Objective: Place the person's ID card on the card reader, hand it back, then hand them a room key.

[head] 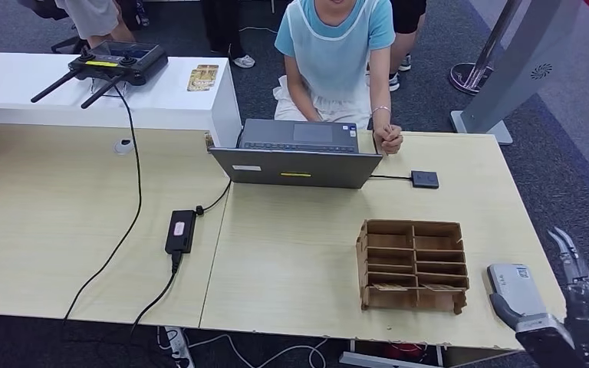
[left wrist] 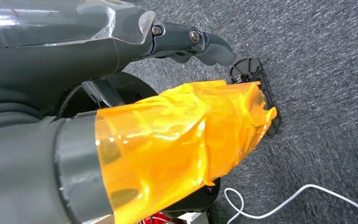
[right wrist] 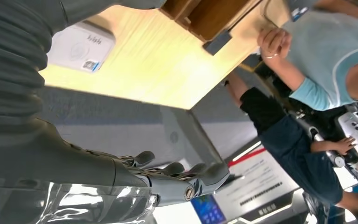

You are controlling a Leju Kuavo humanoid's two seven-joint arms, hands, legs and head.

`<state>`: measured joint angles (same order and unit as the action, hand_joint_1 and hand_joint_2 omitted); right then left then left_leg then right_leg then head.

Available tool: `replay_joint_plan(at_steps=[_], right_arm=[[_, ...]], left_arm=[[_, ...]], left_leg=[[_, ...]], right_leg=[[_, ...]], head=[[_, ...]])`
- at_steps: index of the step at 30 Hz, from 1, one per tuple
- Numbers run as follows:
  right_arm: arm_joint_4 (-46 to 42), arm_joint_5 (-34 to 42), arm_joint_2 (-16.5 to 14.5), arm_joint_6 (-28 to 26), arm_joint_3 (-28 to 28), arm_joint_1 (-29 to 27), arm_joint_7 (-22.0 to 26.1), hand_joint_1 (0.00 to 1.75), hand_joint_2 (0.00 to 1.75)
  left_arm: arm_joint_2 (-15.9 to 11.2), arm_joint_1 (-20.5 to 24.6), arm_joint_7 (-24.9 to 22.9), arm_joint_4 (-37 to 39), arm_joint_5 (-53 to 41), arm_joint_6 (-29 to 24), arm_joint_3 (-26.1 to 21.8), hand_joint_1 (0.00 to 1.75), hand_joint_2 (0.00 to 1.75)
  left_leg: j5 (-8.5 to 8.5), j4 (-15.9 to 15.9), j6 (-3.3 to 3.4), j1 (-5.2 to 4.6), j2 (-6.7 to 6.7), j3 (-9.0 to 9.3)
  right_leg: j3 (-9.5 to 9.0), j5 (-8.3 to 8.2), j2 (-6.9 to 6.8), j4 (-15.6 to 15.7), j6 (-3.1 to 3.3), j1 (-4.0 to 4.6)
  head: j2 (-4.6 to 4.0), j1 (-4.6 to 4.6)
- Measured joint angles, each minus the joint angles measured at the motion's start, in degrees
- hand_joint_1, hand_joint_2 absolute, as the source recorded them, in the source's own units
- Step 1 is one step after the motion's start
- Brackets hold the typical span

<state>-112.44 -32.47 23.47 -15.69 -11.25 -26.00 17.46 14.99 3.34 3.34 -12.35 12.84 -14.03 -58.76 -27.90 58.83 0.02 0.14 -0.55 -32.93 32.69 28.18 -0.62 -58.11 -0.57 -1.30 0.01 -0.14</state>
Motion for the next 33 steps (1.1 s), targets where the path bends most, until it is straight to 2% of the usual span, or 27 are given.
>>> replay_joint_plan(at_steps=[4,9,12,17,24,33], right_arm=[[-3.0,-12.0,1.9,-10.0,5.2,-4.0,-7.4,0.0,1.75],[-4.4,-24.4,5.1,-17.7,13.1,-6.2,-17.8,0.0,1.75],[-4.4,-33.2,6.9,-19.4,17.9,-6.2,-24.8,0.0,1.75],[-3.1,-50.7,9.5,-19.4,25.0,-4.9,-39.9,0.0,1.75],[-0.8,-56.4,11.3,-18.4,29.6,-2.8,-44.5,0.0,1.75],[7.0,-57.7,11.7,-17.0,33.9,6.0,-44.1,0.0,1.75]], left_arm=[[-0.1,0.1,-0.6,0.0,-0.1,-0.5,0.7,0.0,0.0],[-0.4,0.2,-1.4,0.0,-0.4,-1.2,1.4,0.0,0.0],[-0.5,0.2,-2.1,0.0,-1.0,-1.6,2.1,0.0,0.0],[-0.7,0.4,-3.3,0.0,-1.9,-2.6,3.2,0.0,0.0],[-0.9,0.5,-4.0,0.0,-2.3,-3.0,4.2,0.0,0.0],[-1.1,0.5,-4.9,0.0,-3.7,-3.6,5.7,0.0,0.0]], left_leg=[[-0.06,0.0,-0.03,0.01,0.04,0.03],[-0.08,0.0,-0.06,0.01,0.11,0.05],[-0.08,0.0,-0.06,0.01,0.17,0.06],[-0.08,0.0,-0.06,0.01,0.17,0.07],[-0.08,0.0,-0.06,0.01,0.21,0.07],[-0.07,0.0,-0.05,0.01,0.31,0.14]], right_leg=[[-0.01,0.05,0.07,0.0,0.0,0.0],[-0.02,0.05,0.12,0.0,0.01,0.0],[-0.02,0.05,0.13,0.0,0.01,0.0],[-0.02,0.05,0.13,0.0,0.01,0.0],[-0.02,0.05,0.16,0.0,0.01,0.01],[-0.06,0.0,0.23,0.0,0.05,0.01]], head=[[0.0,0.0],[-0.01,0.01],[0.0,-0.01],[0.01,0.01],[-0.01,0.01],[-0.01,0.01]])
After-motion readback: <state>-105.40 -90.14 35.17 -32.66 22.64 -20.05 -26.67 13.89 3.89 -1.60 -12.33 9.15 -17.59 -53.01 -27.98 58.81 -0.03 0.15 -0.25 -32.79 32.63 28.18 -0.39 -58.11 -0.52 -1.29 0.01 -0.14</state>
